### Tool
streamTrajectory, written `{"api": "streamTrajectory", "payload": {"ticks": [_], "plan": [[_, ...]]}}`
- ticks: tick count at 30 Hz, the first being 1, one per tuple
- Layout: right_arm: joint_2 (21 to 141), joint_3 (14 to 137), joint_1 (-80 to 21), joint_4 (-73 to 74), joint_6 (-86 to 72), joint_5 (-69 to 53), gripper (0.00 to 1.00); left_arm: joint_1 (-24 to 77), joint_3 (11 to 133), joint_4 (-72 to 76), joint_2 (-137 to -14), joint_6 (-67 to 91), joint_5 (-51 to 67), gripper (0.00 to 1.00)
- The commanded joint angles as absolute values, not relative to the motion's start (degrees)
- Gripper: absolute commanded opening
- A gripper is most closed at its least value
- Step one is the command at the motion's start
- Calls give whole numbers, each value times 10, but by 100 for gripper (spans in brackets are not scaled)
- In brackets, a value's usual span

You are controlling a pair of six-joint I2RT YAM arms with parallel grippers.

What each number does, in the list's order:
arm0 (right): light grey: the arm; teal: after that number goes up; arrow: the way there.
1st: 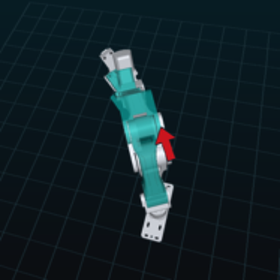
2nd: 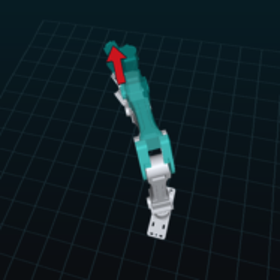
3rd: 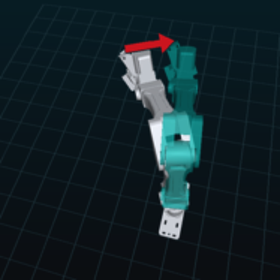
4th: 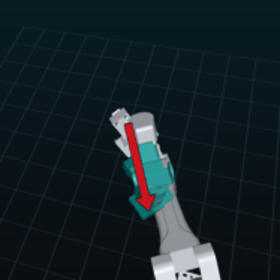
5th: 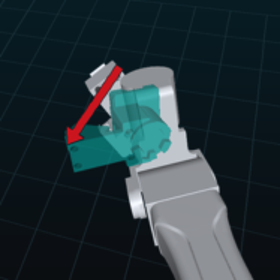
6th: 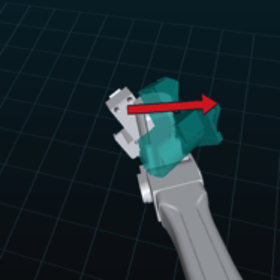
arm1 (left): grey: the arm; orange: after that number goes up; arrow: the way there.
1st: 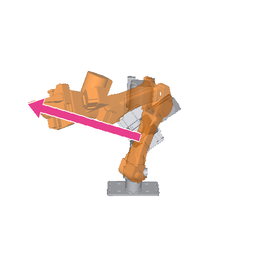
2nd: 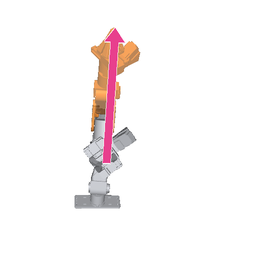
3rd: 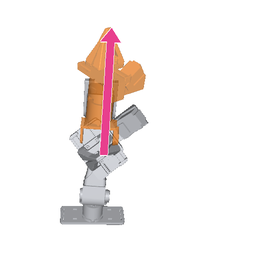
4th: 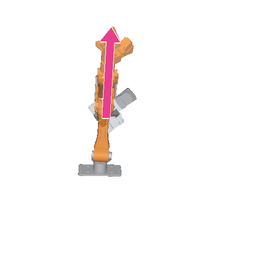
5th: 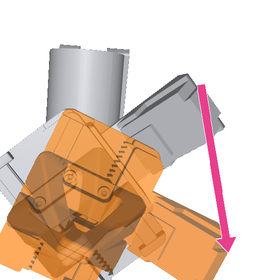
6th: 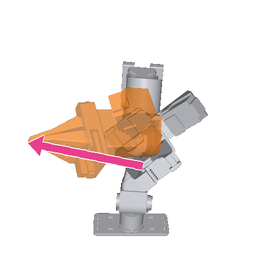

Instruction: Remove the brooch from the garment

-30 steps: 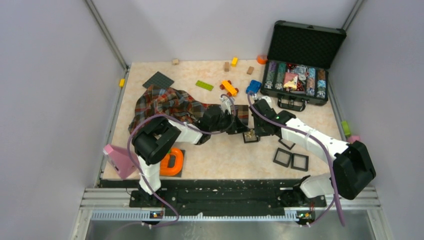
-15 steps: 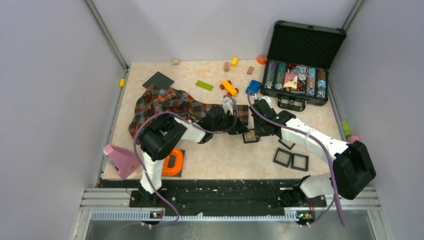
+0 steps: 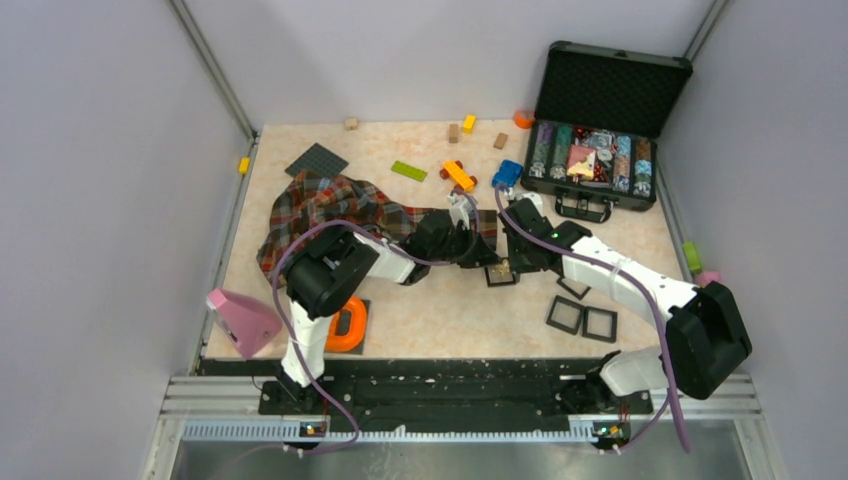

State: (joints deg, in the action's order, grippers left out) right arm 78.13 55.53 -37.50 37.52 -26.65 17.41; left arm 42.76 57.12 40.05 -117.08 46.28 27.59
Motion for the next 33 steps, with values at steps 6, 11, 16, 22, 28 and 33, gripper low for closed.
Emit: {"api": "streamTrajectory", "payload": {"ticks": [6, 11, 16, 22, 28, 33], "plan": [[776, 555, -383, 369, -270, 181, 1, 431, 583, 413, -1183, 452, 285, 0], [777, 556, -383, 371, -271, 180, 1, 432, 588, 391, -1180, 440, 280, 16], [777, 555, -383, 373, -269, 180, 1, 432, 589, 380, -1167, 431, 274, 30], [776, 553, -383, 378, -269, 187, 1, 431, 575, 357, -1128, 400, 246, 44], [783, 549, -383, 380, -270, 189, 5, 424, 577, 310, -1067, 368, 209, 54], [786, 555, -384, 382, -268, 172, 41, 410, 546, 301, -1026, 369, 199, 57]]}}
